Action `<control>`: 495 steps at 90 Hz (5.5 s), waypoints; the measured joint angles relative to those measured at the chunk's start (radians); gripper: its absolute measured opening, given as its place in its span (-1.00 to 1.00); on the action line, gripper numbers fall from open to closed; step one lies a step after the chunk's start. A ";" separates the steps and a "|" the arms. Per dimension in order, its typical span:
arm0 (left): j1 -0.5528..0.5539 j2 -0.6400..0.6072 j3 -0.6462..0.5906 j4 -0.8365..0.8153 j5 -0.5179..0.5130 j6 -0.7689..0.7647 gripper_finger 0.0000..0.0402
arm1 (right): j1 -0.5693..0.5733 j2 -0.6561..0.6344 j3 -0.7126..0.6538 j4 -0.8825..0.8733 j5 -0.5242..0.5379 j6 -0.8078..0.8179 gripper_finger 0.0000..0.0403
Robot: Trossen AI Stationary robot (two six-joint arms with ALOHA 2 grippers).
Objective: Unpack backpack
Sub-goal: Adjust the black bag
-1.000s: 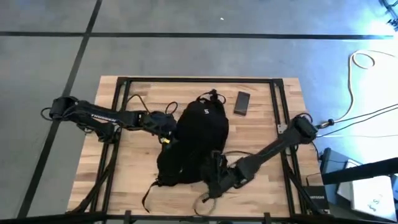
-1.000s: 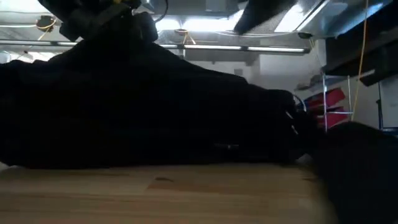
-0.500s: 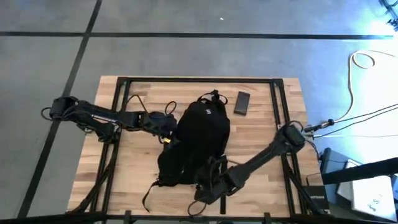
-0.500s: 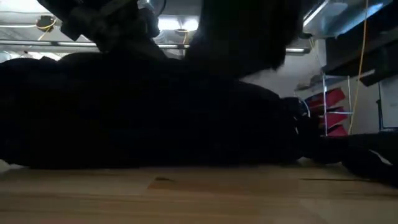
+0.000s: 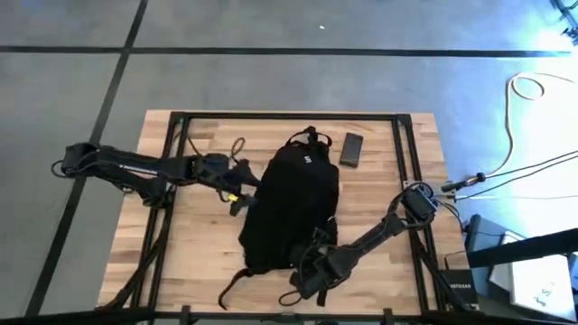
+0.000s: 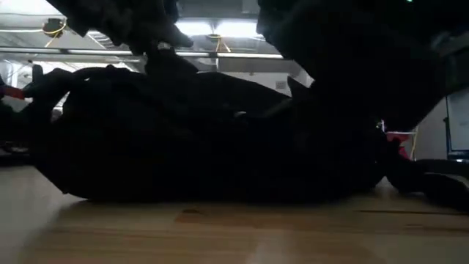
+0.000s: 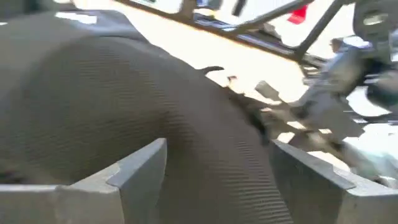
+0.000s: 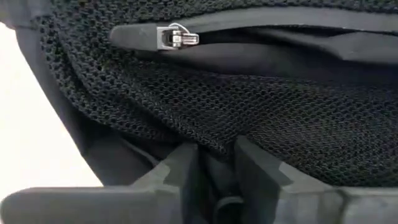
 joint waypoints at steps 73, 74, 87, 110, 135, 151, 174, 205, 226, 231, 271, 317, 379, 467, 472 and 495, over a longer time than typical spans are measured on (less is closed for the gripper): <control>-0.231 0.449 -0.117 0.338 -0.043 -0.357 0.33 | 0.019 -0.001 -0.011 -0.307 -0.143 0.077 -0.99; -0.236 0.458 -0.117 0.359 -0.037 -0.366 0.33 | 0.019 -0.001 -0.012 -0.308 -0.144 0.077 -0.99; -0.287 0.561 -0.117 0.536 -0.010 -0.444 0.33 | 0.019 -0.001 -0.012 -0.309 -0.149 0.077 -0.99; -0.322 0.618 -0.117 0.639 -0.092 -0.501 0.33 | 0.018 -0.001 -0.012 -0.309 -0.156 0.076 -0.99; -0.339 0.622 -0.117 0.767 -0.135 -0.489 0.23 | 0.018 -0.002 -0.013 -0.307 -0.163 0.076 -0.99; -0.365 0.622 -0.117 0.828 -0.166 -0.434 -0.50 | 0.026 -0.002 -0.012 -0.317 -0.163 0.077 -0.99; -0.356 0.611 -0.116 0.819 -0.116 -0.416 -0.98 | 0.032 -0.002 -0.012 -0.350 -0.164 0.079 -0.99; -0.348 0.323 -0.117 0.426 -0.115 -0.322 -1.00 | 0.045 -0.001 -0.012 -0.358 -0.163 0.080 -0.99; -0.361 0.063 -0.117 0.106 -0.202 -0.282 -1.00 | 0.044 -0.001 -0.012 -0.358 -0.161 0.080 -0.99; -0.369 0.013 -0.117 0.036 -0.234 -0.281 -1.00 | 0.044 -0.001 -0.012 -0.357 -0.156 0.080 -0.99; -0.408 -0.160 -0.118 -0.269 -0.437 -0.321 -1.00 | 0.034 0.000 -0.014 -0.297 -0.107 0.078 -0.99; -0.406 -0.392 -0.118 -0.747 -0.717 -0.468 -0.89 | -0.080 0.007 -0.017 0.381 -0.199 -0.366 -0.99; -0.397 -0.527 -0.122 -0.275 -0.554 -0.212 0.39 | -0.306 0.012 -0.014 0.813 -0.369 -0.610 -0.99; -0.414 0.210 0.007 -0.099 -0.917 0.042 0.40 | -0.051 0.000 0.227 -0.248 0.133 -0.231 0.25; -0.419 0.239 0.021 -0.099 -0.940 0.072 0.40 | -0.037 0.000 0.227 -0.290 0.150 -0.182 0.25; -0.416 0.317 0.081 -0.112 -0.928 0.100 0.40 | -0.020 0.000 0.227 -0.326 0.156 -0.127 0.25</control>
